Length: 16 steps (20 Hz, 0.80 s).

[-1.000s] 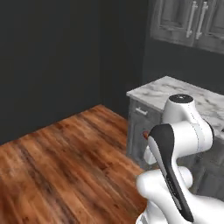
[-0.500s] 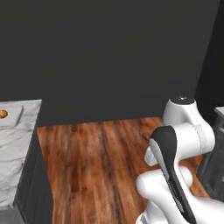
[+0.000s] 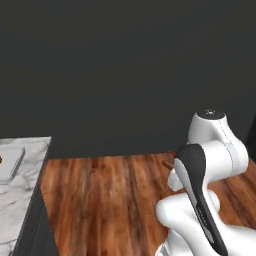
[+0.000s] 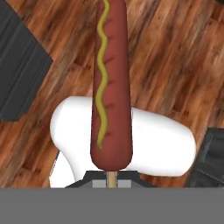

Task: Place the cold items (pear and peach) from the fridge in one tupperware on the dining counter. Place the warm items (hot dog and kebab skewer) in the stove area in another tupperware.

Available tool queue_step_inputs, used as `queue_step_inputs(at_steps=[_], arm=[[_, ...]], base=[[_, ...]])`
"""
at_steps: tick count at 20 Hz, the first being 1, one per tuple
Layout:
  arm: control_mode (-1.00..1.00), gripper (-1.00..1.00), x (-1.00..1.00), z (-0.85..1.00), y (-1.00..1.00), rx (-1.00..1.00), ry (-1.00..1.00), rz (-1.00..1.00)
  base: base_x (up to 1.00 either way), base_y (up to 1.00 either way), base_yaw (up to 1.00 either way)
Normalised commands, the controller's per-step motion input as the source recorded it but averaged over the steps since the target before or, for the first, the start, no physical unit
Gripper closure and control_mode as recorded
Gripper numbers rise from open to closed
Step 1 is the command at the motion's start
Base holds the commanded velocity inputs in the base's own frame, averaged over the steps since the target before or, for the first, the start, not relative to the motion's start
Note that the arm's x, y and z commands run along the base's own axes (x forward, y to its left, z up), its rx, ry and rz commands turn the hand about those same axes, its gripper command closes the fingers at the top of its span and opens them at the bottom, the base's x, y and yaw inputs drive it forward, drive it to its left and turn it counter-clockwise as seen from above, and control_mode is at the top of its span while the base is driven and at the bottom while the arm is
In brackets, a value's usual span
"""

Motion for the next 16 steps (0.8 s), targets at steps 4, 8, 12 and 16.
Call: queue_step_inputs(at_steps=[4, 8, 12, 16], arm=[[1.0, 1.0, 0.0, 0.0, 0.0, 0.0, 0.0, 0.0], [1.0, 1.0, 0.0, 0.0, 0.0, 0.0, 0.0, 0.0], [1.0, 1.0, 0.0, 0.0, 0.0, 0.0, 0.0, 0.0], [1.0, 1.0, 0.0, 0.0, 0.0, 0.0, 0.0, 0.0]], base=[[1.0, 0.0, 0.34], [1.0, -0.02, 0.56], [1.0, -0.13, 0.66], [1.0, -0.12, 0.67]])
